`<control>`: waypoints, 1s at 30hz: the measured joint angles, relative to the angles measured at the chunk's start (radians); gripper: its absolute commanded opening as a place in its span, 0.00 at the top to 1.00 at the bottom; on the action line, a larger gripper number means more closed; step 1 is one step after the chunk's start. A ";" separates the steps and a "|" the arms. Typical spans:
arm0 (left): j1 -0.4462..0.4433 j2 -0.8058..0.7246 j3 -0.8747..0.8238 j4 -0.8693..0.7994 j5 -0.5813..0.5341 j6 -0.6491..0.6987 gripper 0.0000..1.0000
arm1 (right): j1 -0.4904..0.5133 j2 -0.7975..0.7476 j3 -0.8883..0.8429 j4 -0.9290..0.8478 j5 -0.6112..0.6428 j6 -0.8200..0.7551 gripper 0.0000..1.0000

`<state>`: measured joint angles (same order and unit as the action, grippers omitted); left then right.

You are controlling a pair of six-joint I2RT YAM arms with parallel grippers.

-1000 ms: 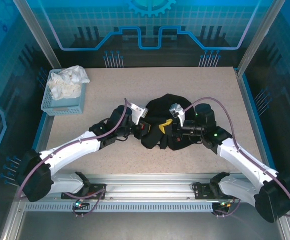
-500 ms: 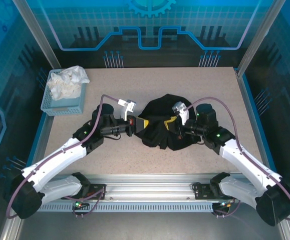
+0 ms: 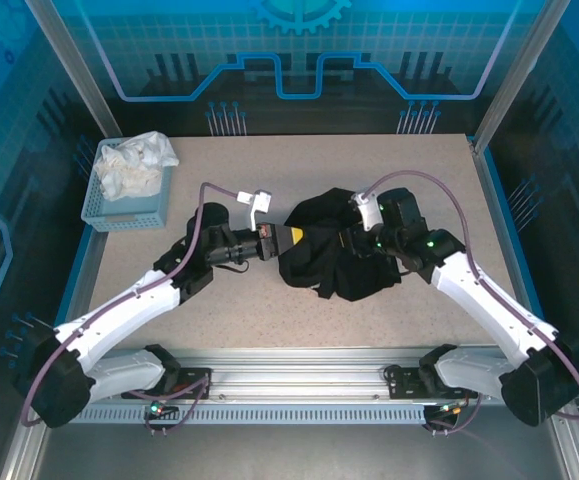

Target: Fold the inside-out t-shirt

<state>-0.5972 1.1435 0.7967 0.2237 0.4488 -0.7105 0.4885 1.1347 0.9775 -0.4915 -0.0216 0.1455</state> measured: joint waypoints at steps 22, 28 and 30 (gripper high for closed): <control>0.000 0.025 0.019 0.010 -0.042 -0.024 1.00 | 0.259 -0.014 -0.293 0.327 -0.007 0.288 0.52; 0.004 -0.012 0.019 -0.021 -0.077 -0.015 1.00 | 0.251 0.066 -0.285 0.407 0.011 0.261 1.00; 0.021 -0.040 0.019 -0.055 -0.108 -0.008 1.00 | 0.224 0.044 -0.284 0.414 -0.049 0.222 1.00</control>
<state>-0.5762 1.1034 0.8162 0.1688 0.3412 -0.7181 0.7120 1.1790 0.6933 -0.0772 -0.0708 0.3672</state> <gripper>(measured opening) 0.053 0.061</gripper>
